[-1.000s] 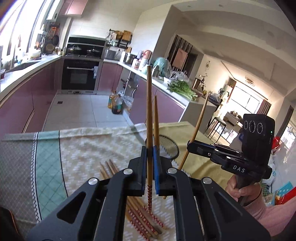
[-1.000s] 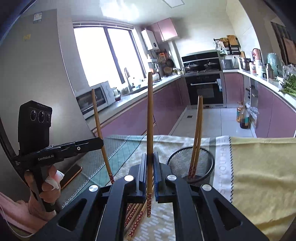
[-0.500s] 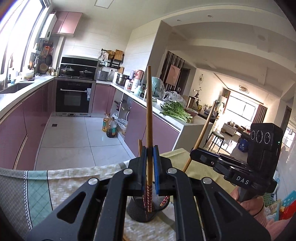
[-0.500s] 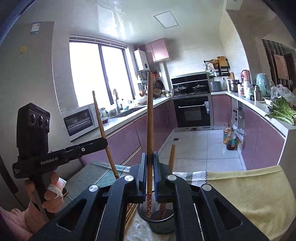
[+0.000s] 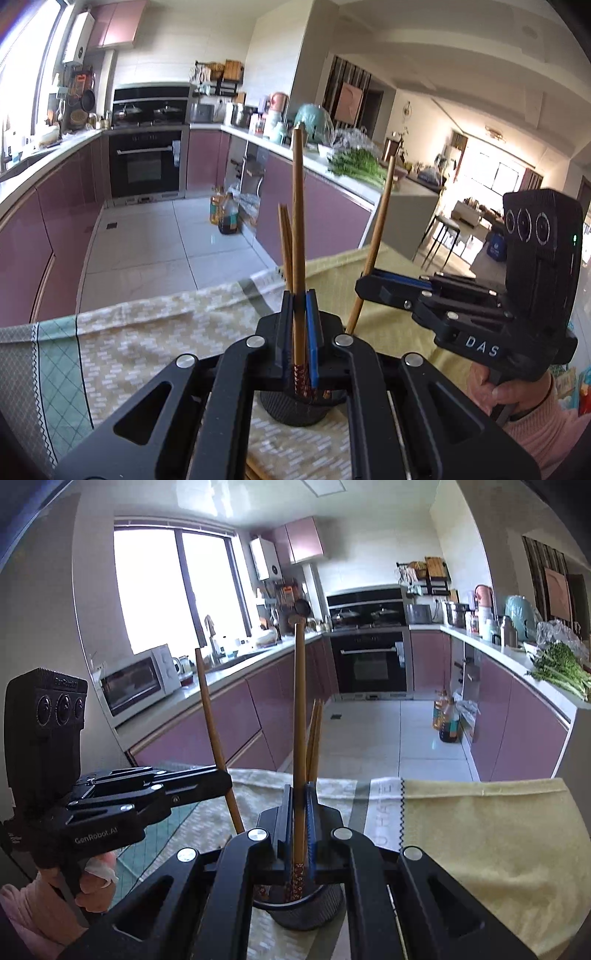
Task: Organize utensils
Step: 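Lower the left tool's chopstick into the mesh cup while the right tool inserts its own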
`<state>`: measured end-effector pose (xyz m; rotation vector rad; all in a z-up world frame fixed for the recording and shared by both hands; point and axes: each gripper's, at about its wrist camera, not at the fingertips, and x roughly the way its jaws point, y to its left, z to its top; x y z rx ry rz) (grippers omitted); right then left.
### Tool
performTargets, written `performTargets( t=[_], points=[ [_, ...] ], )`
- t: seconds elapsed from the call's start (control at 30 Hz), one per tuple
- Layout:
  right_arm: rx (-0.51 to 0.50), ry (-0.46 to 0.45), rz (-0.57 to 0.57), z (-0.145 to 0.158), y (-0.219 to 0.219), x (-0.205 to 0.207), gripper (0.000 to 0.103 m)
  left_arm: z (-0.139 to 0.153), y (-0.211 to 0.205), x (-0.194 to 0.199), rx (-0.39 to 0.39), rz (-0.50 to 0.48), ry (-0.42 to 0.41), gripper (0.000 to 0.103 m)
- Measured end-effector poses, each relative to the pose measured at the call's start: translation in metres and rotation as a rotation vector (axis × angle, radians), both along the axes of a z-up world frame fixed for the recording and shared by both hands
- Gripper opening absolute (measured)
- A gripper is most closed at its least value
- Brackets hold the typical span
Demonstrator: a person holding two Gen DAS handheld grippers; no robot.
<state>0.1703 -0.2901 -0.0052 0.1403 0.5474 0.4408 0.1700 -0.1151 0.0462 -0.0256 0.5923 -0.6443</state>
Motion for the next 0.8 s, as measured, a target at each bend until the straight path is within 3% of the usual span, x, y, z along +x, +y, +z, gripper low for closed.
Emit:
performTargets(
  t=[0.17,0.43,0.5,0.57,0.8],
  points=[
    [-0.023,0.076,0.028,-0.012,0.007,0.005,0.006,-0.026,0.0,0.013,0.036,-0.023,0.067,0.008],
    [-0.009,0.126,0.015,-0.022,0.009,0.017,0.006,-0.032,-0.003,0.027,0.057,-0.022,0.089,0.008],
    [-0.006,0.129,0.005,-0.024,0.009,0.02,0.008,-0.033,-0.005,0.029,0.068,-0.015,0.089,0.012],
    [0.0,0.132,-0.012,-0.025,0.009,0.019,0.009,-0.032,-0.006,0.028,0.08,-0.006,0.073,0.025],
    [0.027,0.086,-0.003,-0.021,0.009,0.0,0.02,-0.024,0.015,-0.003,0.097,0.036,-0.007,0.031]
  ],
)
